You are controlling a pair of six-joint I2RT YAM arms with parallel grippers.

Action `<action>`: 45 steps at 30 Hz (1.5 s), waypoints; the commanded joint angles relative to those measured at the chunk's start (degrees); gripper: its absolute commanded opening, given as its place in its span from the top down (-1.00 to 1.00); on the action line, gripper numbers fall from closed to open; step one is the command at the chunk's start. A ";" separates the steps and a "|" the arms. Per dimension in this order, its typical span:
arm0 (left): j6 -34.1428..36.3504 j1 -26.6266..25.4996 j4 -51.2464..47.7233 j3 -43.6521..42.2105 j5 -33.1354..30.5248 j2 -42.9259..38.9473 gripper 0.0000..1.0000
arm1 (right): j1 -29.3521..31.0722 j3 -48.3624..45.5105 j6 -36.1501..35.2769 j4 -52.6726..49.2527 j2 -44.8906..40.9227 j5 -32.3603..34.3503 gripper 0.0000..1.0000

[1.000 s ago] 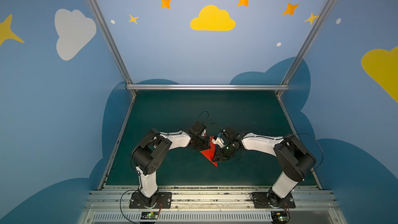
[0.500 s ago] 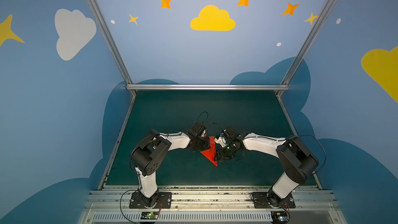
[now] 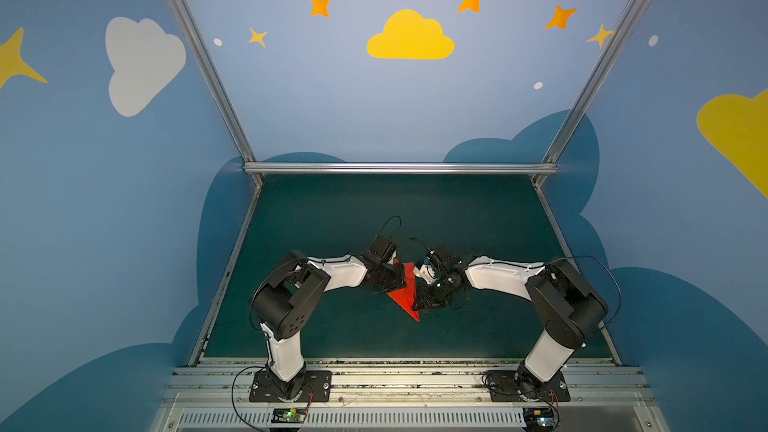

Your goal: Fold a paper plane with a square sheet of paper (fold left side to right side)

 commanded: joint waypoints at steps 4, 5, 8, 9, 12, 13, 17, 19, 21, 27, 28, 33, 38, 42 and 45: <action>-0.46 -0.06 -3.02 -2.17 -2.92 -1.21 0.93 | 0.08 -1.62 0.32 0.93 1.87 1.01 0.63; -0.56 -0.13 -2.91 -2.25 -2.99 -1.35 0.93 | 0.09 -1.72 0.35 0.93 1.96 1.15 0.63; -0.77 -0.17 -2.82 -2.48 -2.99 -1.71 0.93 | 0.10 -2.08 0.37 1.01 2.24 1.76 0.65; -0.76 -0.23 -2.78 -2.48 -2.75 -1.91 0.93 | 0.17 -2.25 0.36 0.94 2.31 1.99 0.65; -0.75 -0.30 -2.18 -2.47 -2.27 -2.90 0.93 | 0.24 -2.91 0.59 1.04 2.32 2.62 0.62; -0.83 -0.42 -1.87 -2.55 -1.93 -3.32 0.93 | 0.20 -3.12 0.63 1.26 2.23 2.65 0.60; -0.72 -0.96 -1.59 -1.63 -0.92 -4.75 0.91 | 0.35 -3.32 0.80 1.59 2.23 2.64 0.60; -0.57 -1.51 -1.59 -1.03 -0.83 -5.41 0.89 | 0.43 -3.22 0.81 1.49 2.24 2.64 0.60; -0.57 -1.97 -1.59 -0.47 -0.63 -5.73 0.86 | 0.47 -3.23 0.73 1.39 2.22 2.78 0.60; -0.13 -2.32 -2.96 1.36 -0.93 -3.71 0.90 | 0.70 -2.98 0.65 1.12 2.14 2.71 0.60; 0.01 -2.30 -3.27 1.48 -1.15 -3.20 0.92 | 0.77 -2.77 0.48 1.02 2.14 2.66 0.58; -0.29 -2.25 -3.46 0.06 -2.48 -1.99 0.93 | 1.13 -1.23 -0.71 -1.00 0.94 1.77 0.45; -1.04 -1.96 -2.48 -1.29 -3.18 -1.23 0.93 | 1.28 0.71 -1.44 -3.76 -1.71 2.55 0.42; -1.37 -1.86 -2.43 -1.30 -3.54 -0.66 0.93 | 1.28 1.66 -2.00 -4.79 -1.82 3.36 0.39; -1.78 -1.82 -3.00 -0.72 -3.00 0.63 0.93 | 1.23 2.04 -1.86 -5.14 -2.17 4.51 0.38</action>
